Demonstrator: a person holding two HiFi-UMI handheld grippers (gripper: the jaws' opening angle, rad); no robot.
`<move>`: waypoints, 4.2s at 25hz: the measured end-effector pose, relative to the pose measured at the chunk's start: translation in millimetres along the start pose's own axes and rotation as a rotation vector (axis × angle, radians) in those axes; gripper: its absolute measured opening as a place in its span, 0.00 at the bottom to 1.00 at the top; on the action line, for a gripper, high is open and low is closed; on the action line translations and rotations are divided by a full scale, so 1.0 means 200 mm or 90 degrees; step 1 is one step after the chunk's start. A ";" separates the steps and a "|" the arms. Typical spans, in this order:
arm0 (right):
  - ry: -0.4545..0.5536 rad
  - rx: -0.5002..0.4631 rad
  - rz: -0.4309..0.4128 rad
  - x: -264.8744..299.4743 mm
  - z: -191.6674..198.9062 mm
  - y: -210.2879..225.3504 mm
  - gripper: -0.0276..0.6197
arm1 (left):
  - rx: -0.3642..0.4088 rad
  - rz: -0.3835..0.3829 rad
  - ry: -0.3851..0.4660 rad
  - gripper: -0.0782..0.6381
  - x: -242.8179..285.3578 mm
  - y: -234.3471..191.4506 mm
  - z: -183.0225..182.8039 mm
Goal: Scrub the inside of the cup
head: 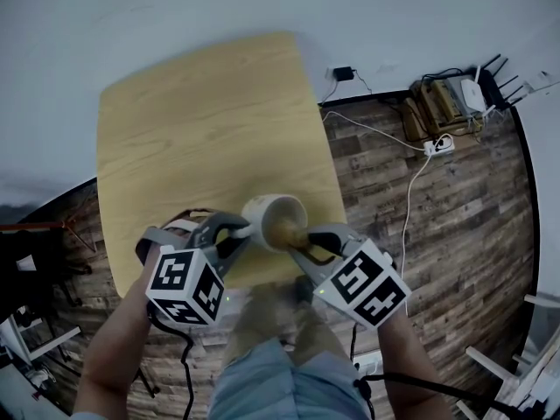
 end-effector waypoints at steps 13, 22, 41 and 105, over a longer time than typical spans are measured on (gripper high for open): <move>0.073 -0.048 0.028 -0.06 -0.23 0.08 0.14 | 0.022 0.018 -0.013 0.20 0.00 0.01 -0.01; 0.050 -0.083 0.042 -0.13 -0.13 0.18 0.14 | 0.022 0.017 -0.011 0.20 0.00 0.01 -0.01; 0.025 -0.023 0.033 -0.21 0.02 0.00 0.14 | 0.013 0.013 -0.014 0.20 0.04 0.00 -0.04; 0.224 -0.021 0.082 -0.42 -0.58 -0.04 0.15 | -0.171 -0.030 0.183 0.20 0.07 0.09 0.18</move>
Point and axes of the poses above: the fingertips, and each gripper's own axes: x forward along the fingers, y to its right, z out of its underside, the point moved 3 cm from there along -x, backward along the fingers, and after that the axes turned 12 degrees about y, right-handed, at the moved point
